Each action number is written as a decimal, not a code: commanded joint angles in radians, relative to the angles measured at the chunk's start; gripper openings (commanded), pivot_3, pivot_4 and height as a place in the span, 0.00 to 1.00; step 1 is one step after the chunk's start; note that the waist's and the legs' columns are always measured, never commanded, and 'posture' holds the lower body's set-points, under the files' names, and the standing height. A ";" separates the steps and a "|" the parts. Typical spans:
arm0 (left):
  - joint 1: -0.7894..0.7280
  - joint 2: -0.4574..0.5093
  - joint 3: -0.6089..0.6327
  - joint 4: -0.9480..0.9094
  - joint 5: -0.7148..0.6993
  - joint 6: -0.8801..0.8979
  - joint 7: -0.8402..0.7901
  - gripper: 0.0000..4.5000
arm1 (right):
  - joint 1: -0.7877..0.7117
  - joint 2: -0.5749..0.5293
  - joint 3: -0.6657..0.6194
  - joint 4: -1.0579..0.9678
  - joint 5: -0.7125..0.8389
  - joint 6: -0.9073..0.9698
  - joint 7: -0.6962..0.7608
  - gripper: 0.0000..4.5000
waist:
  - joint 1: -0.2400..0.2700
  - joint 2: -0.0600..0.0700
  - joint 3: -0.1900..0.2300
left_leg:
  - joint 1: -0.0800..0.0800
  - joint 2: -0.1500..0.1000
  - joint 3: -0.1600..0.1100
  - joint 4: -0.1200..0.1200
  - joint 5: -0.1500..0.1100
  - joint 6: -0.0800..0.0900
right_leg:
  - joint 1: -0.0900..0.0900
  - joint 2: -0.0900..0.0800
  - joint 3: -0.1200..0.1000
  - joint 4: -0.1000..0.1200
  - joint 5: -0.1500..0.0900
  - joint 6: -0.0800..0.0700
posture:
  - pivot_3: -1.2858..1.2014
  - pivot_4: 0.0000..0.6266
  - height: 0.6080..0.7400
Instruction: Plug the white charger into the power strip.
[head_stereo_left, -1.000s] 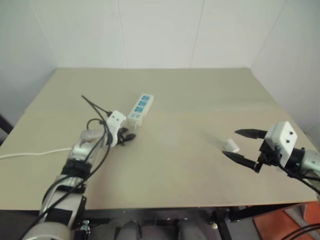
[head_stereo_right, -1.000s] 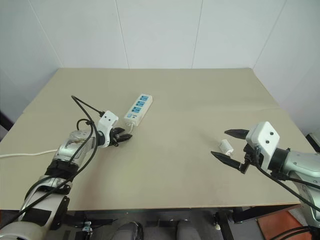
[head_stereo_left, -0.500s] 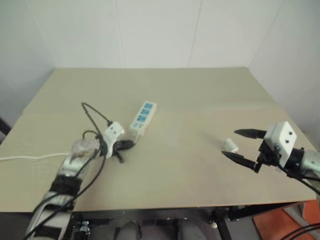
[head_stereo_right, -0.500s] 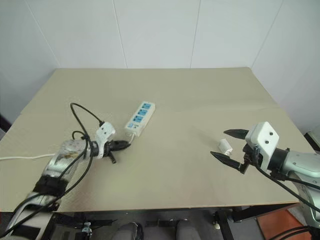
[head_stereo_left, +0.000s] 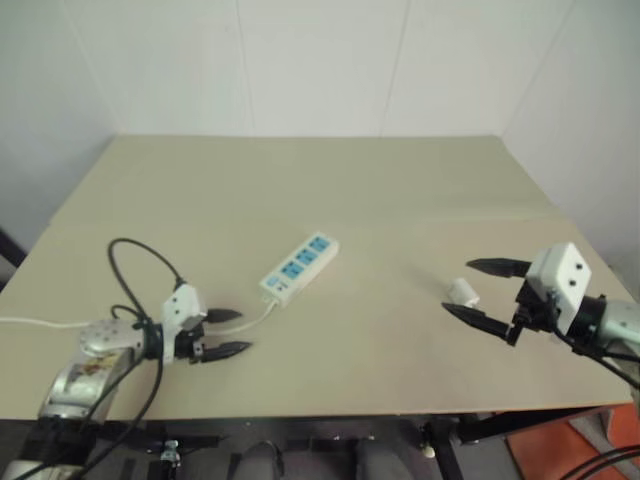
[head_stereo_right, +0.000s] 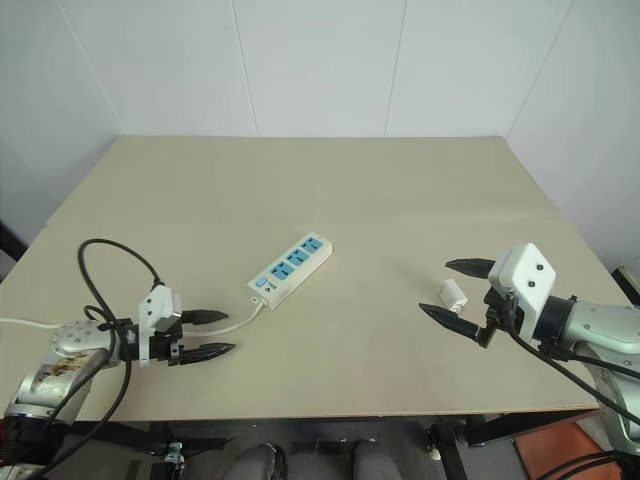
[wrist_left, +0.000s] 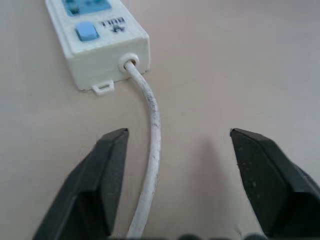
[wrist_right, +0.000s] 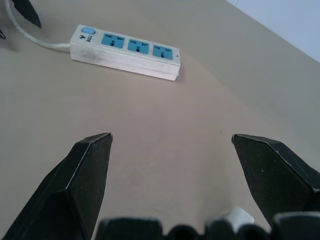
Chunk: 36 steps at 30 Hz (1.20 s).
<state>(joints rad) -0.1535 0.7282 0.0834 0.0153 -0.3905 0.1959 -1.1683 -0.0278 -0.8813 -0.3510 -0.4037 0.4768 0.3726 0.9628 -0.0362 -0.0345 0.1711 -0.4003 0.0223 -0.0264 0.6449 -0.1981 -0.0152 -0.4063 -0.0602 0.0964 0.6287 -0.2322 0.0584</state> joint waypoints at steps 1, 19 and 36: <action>-0.034 -0.058 0.063 -0.059 -0.068 -0.012 0.062 1.00 | -0.015 -0.006 -0.010 -0.018 0.012 -0.018 0.005 1.00 | 0.001 0.000 0.000 | 0.000 0.000 0.000 0.000 0.000 0.000 | 0.000 0.000 0.000 0.000 0.000 0.000 | 0.52 0.24 1.00; -0.213 -0.398 -0.086 0.275 0.238 -0.305 0.453 1.00 | -0.001 0.011 -0.023 -0.067 0.030 -0.005 -0.033 1.00 | 0.000 0.000 0.000 | 0.000 -0.002 -0.001 0.000 0.000 0.000 | 0.001 0.000 0.001 0.000 0.001 0.002 | 0.52 0.24 1.00; -0.228 -0.483 -0.172 0.297 0.302 -0.060 0.552 1.00 | -0.009 0.002 -0.037 -0.104 0.051 0.004 -0.057 1.00 | 0.021 0.001 -0.001 | 0.001 -0.003 -0.001 0.001 0.000 0.000 | 0.003 0.000 0.001 -0.001 0.001 0.003 | 0.52 0.24 1.00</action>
<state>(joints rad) -0.4127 0.2519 -0.0510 0.3285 -0.1104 0.0898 -0.6260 -0.0239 -0.8704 -0.3441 -0.4771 0.5033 0.3760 0.9118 -0.0151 -0.0339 0.1698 -0.3991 0.0192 -0.0275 0.6459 -0.1981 -0.0152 -0.4034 -0.0607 0.0972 0.6280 -0.2308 0.0612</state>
